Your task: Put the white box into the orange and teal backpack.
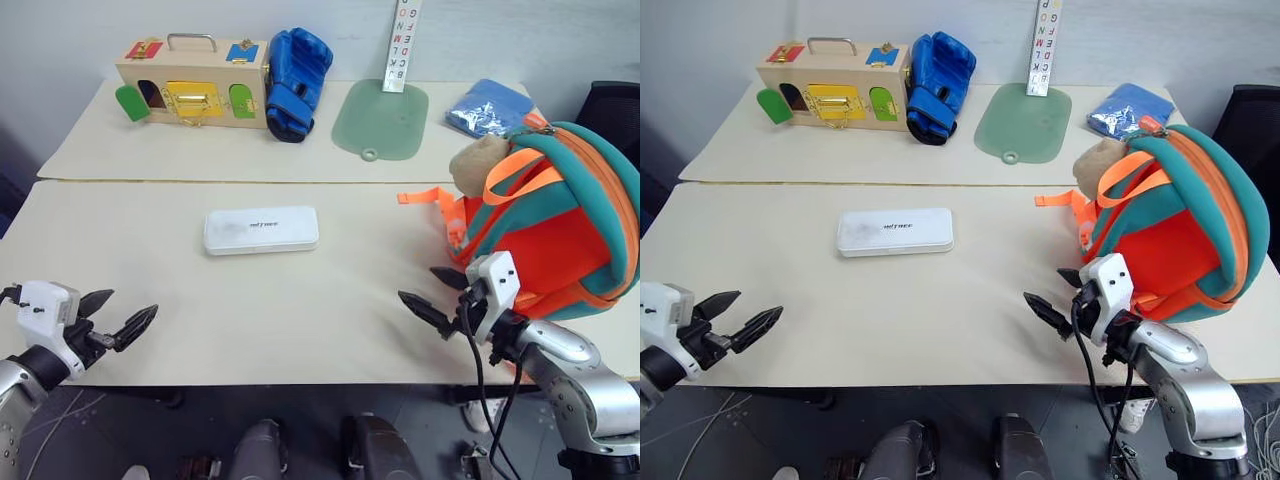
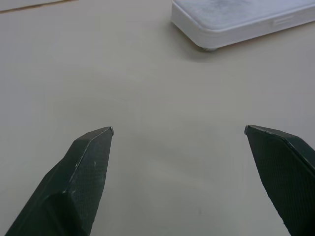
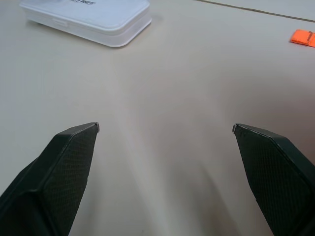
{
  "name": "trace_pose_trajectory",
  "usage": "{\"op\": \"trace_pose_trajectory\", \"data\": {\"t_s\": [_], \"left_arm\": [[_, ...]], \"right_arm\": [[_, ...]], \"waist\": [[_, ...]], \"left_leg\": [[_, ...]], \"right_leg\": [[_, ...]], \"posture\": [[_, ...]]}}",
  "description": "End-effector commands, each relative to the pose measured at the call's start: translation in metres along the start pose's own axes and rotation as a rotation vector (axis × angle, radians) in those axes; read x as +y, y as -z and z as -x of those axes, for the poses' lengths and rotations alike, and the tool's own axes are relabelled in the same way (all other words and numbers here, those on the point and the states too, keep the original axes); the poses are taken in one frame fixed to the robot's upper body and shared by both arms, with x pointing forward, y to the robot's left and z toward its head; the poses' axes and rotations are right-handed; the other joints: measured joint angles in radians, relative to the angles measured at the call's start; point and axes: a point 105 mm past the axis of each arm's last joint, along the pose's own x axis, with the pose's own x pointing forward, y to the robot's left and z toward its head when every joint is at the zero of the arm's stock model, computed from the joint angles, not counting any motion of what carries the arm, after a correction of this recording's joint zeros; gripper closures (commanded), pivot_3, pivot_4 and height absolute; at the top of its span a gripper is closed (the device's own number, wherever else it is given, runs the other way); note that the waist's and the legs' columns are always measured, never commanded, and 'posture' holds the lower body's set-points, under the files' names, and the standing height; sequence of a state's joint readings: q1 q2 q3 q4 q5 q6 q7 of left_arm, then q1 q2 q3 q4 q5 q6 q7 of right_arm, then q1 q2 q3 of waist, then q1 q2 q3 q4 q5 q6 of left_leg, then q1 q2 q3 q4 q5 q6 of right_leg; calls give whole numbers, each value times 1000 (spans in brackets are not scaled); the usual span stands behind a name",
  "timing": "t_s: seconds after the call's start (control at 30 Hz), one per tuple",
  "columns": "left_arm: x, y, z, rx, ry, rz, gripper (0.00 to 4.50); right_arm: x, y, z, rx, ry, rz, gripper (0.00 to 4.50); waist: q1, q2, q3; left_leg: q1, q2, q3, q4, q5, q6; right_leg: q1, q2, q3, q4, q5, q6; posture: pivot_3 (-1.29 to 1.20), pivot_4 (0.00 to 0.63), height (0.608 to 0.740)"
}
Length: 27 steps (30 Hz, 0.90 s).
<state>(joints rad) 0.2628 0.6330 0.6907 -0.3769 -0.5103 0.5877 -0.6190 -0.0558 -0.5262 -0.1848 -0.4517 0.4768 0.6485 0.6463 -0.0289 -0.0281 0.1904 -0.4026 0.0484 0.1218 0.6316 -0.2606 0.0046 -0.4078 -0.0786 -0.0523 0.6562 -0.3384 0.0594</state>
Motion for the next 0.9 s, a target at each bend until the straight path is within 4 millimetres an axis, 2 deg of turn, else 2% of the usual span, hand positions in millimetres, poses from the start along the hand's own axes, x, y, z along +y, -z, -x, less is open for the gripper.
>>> {"op": "trace_pose_trajectory", "data": {"t_s": [0.03, 0.23, 0.37, 0.43, 0.53, 0.7, 0.8, 0.9], "left_arm": [[1, -11, 7, -50, -26, -4, 0], [2, -10, 6, -34, -46, -6, 0], [7, -10, -2, -24, -76, -27, 0], [10, -10, -6, -16, -94, -43, 0], [17, -13, -21, -16, -139, -60, 594], [10, -26, -52, -42, -94, -81, 2157], [11, -32, -73, -45, -89, -95, 3131], [6, -32, -91, -24, -48, -94, 4010]], "right_arm": [[3, -9, -1, -27, -30, 32, 41], [2, -9, -4, -24, -32, 42, 41], [5, -10, -12, -30, -39, 66, 41], [7, -13, -16, -45, -49, 71, 653], [11, -17, -27, -60, -78, 88, 1674], [13, -21, -54, -68, -105, 135, 3450], [12, -24, -81, -67, -109, 158, 4497], [15, -28, -110, -78, -123, 184, 4500]], "waist": [[0, 0, 0], [0, 0, 0], [-2, 0, 0], [-1, 0, 0], [0, 0, 0], [1, -1, -1], [-2, -2, -1], [-7, -2, -1]], "left_leg": [[0, 0, 0, 0, 0, 0], [0, 0, 0, 0, 0, 0], [0, 0, 0, 0, 0, 0], [0, 0, 0, 0, 0, 0], [0, 0, 0, 0, 0, 0], [0, 0, 0, 2, 0, 0], [0, 0, 0, 2, 1, 0], [0, 0, 1, 2, 1, -2]], "right_leg": [[0, 0, 0, 0, 0, 0], [0, 0, 0, 0, 0, 0], [0, 0, 0, 0, 0, 0], [0, 0, 0, 1, 0, 0], [0, 0, 0, 1, 0, 0], [0, 0, -1, 2, 0, 1], [-1, 0, -1, 3, 0, 1], [-2, 1, -1, 4, 0, 1]], "posture": [[0, 150, 740], [0, 150, 740], [0, 150, 740], [0, 150, 740], [0, 150, 740], [0, 150, 740], [0, 150, 740], [0, 150, 740]]}}
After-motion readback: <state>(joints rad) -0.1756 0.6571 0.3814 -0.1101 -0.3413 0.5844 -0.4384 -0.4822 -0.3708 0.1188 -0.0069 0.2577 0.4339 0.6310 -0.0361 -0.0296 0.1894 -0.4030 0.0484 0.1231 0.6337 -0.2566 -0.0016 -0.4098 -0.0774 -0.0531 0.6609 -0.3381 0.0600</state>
